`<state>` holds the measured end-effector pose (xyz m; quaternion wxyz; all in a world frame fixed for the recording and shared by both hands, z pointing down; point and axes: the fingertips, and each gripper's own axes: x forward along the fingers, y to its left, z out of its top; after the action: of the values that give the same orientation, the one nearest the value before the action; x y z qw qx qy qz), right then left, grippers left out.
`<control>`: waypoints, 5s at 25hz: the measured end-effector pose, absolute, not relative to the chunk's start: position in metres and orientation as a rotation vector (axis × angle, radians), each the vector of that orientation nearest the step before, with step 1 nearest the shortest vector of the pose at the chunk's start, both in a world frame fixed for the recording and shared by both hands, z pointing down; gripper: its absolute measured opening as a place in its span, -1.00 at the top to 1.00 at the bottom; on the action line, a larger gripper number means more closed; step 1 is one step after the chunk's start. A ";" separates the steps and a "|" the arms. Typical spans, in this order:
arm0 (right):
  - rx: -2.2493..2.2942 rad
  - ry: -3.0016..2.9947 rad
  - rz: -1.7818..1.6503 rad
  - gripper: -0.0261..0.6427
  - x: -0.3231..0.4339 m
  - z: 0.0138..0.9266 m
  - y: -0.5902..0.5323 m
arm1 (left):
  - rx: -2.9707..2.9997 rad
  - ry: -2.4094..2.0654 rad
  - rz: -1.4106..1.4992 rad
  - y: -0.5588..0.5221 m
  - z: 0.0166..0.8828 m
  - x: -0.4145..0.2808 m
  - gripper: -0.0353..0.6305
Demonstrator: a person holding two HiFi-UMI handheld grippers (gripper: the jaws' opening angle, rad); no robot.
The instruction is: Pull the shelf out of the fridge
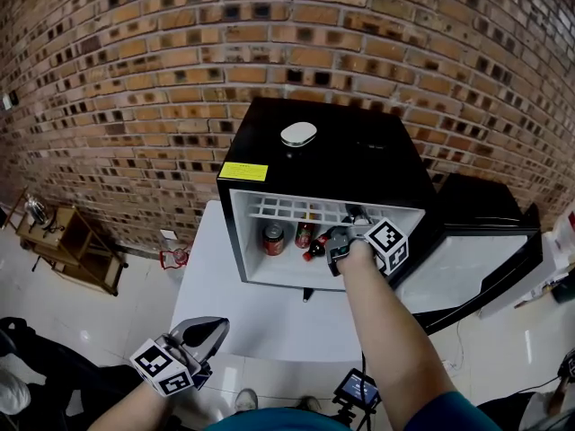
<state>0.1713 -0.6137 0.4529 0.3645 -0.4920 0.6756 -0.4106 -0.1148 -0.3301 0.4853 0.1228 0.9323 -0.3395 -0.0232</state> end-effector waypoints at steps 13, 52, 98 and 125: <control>-1.258 1.717 -1.091 0.76 0.171 0.455 -0.612 | 2.718 -0.999 -0.082 -0.328 0.485 -0.118 0.89; -1.178 1.624 -1.126 0.79 0.160 0.457 -0.512 | 2.736 -0.990 -0.119 -0.299 0.479 -0.123 0.89; -0.956 1.549 -1.169 0.84 0.235 0.463 -0.267 | 2.703 -0.975 -0.164 -0.172 0.482 -0.049 0.89; -0.999 1.533 -1.075 0.84 0.133 0.457 -0.074 | 2.765 -0.860 -0.136 -0.020 0.480 -0.168 0.89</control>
<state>0.1326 -0.0736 0.4568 0.4880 -0.4110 0.6305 -0.4420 -0.1677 -0.0200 0.4796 0.1213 0.9468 -0.2945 -0.0465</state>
